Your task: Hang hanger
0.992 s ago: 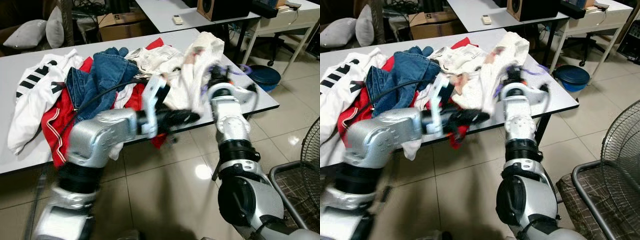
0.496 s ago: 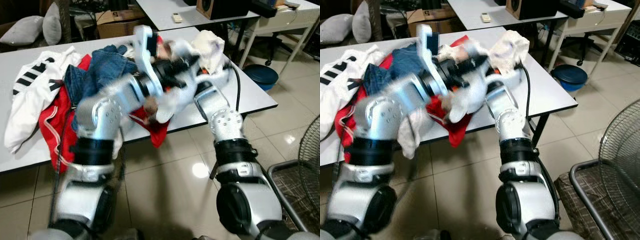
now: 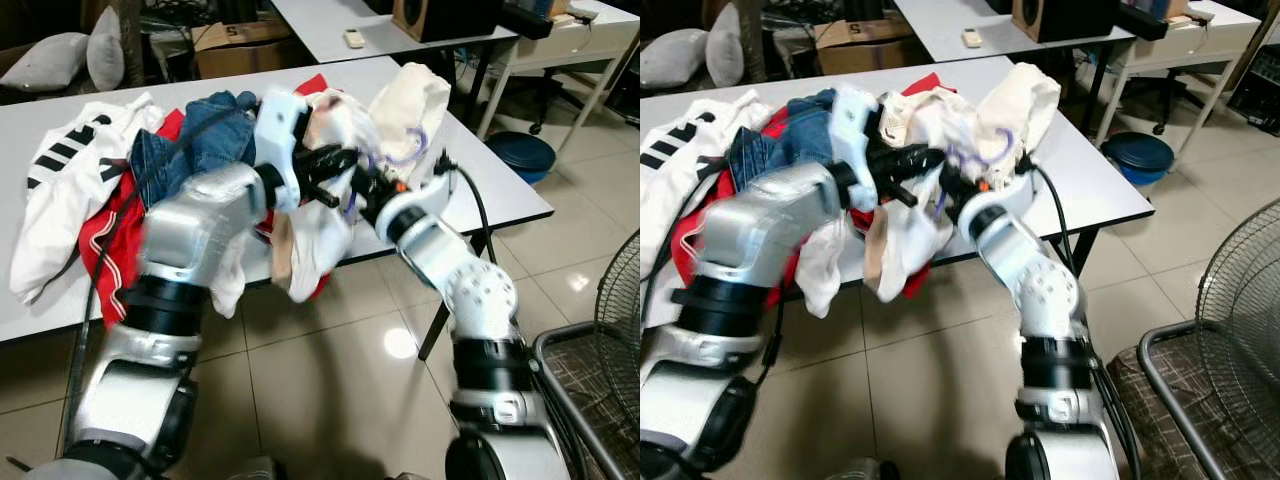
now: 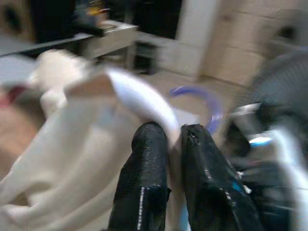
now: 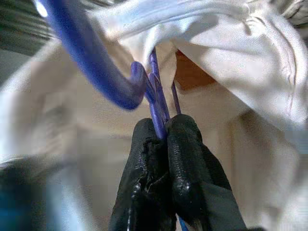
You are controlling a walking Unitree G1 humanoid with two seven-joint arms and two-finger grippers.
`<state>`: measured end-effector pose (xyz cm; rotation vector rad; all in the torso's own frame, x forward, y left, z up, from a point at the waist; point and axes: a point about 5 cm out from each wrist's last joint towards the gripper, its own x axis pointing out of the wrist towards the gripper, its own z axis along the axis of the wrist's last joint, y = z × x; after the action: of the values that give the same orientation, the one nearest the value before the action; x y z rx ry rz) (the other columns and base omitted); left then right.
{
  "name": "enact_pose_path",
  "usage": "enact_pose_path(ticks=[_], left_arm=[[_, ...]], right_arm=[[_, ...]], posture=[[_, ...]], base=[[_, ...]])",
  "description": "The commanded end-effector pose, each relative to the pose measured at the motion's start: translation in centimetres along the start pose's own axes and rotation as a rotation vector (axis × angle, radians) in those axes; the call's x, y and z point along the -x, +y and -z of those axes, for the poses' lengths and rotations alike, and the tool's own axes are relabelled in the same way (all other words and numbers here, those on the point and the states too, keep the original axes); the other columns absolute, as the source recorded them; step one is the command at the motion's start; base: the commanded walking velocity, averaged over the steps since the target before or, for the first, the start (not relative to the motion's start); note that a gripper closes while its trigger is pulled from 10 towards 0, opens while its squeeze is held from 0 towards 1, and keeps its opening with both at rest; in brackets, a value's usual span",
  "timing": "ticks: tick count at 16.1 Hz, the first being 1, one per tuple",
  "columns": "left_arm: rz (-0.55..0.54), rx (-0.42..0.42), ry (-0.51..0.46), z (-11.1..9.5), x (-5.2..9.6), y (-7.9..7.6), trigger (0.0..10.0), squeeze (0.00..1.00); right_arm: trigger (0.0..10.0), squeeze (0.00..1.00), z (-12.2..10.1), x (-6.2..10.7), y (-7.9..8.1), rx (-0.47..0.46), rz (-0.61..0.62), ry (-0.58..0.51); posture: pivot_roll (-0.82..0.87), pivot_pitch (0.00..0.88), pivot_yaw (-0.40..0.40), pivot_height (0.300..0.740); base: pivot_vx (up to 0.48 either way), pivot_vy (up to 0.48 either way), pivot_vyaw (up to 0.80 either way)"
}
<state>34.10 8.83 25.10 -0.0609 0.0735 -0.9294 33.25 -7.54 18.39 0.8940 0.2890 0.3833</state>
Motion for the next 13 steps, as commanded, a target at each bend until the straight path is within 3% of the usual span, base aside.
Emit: enact_pose_path(ticks=[1, 2, 3, 4, 5, 6, 8, 9, 11, 12, 13], left_arm=[[0.063, -0.014, 0.028, 0.0, 0.5, -0.6, 10.0, 1.0], [0.164, -0.069, 0.112, 0.9, 1.6, -1.1, 10.0, 1.0], [0.181, -0.077, 0.119, 1.0, 1.8, -1.2, 10.0, 1.0], [0.261, -0.095, 0.13, 0.9, 3.1, -1.5, 10.0, 1.0], [0.259, -0.112, 0.143, 0.8, 3.8, -1.1, 10.0, 1.0], [0.134, -0.113, 0.126, 0.2, 4.2, 0.7, 10.0, 1.0], [0.005, -0.126, 0.081, -0.8, 4.5, 2.4, 10.0, 1.0], [-0.174, -0.149, 0.019, -1.8, 4.6, 4.4, 10.0, 1.0], [-0.275, -0.202, -0.007, -2.3, 4.8, 5.5, 10.0, 1.0], [-0.32, -0.239, -0.045, -2.8, 5.0, 6.1, 10.0, 1.0], [-0.35, -0.232, -0.091, -3.5, 5.1, 6.5, 10.0, 1.0]], right_arm=[[10.0, 0.0, 0.2, 0.2, 0.5, 0.019, -0.016, 0.025], [10.0, 0.0, 0.2, 0.5, 0.3, 0.03, -0.008, 0.031], [10.0, 0.0, 0.2, 0.6, 0.2, 0.031, -0.008, 0.032], [10.0, 0.0, 0.1, 0.8, 0.0, 0.052, 0.0, 0.036], [10.0, 0.0, -0.1, 1.0, -0.3, 0.073, 0.007, 0.04], [10.0, 0.0, -0.4, 1.2, -0.6, 0.097, 0.012, 0.042], [10.0, 0.0, -0.7, 1.5, -1.0, 0.145, 0.008, 0.053], [10.0, 0.0, -1.3, 2.1, -1.1, 0.287, -0.042, 0.085], [10.0, 0.0, -1.8, 2.8, -1.0, 0.403, -0.095, 0.107], [10.0, 0.0, -3.0, 4.0, -0.7, 0.491, -0.189, 0.118], [10.0, 0.0, -3.8, 4.9, -0.6, 0.522, -0.244, 0.117]], posture=[[-0.07, 0.0, 0.022, 0.74], [-0.07, 0.0, 0.019, 0.74], [-0.07, 0.0, 0.019, 0.74], [-0.07, 0.0, 0.019, 0.74], [-0.07, 0.0, 0.019, 0.74], [-0.07, 0.0, 0.016, 0.74], [-0.06, 0.0, 0.014, 0.74], [-0.06, 0.0, 0.012, 0.74], [-0.06, 0.0, 0.013, 0.74], [-0.07, 0.0, 0.014, 0.74], [-0.07, 0.0, 0.014, 0.74]], base=[[0.0, 0.0, 0.0], [0.0, 0.0, 0.0], [0.0, 0.0, 0.0], [0.0, 0.0, 0.0], [0.0, 0.0, 0.0], [0.0, 0.0, 0.0], [0.0, 0.0, 0.0], [0.0, 0.0, 0.0], [0.0, 0.0, 0.0], [0.0, 0.0, 0.0], [0.0, 0.0, 0.0]])
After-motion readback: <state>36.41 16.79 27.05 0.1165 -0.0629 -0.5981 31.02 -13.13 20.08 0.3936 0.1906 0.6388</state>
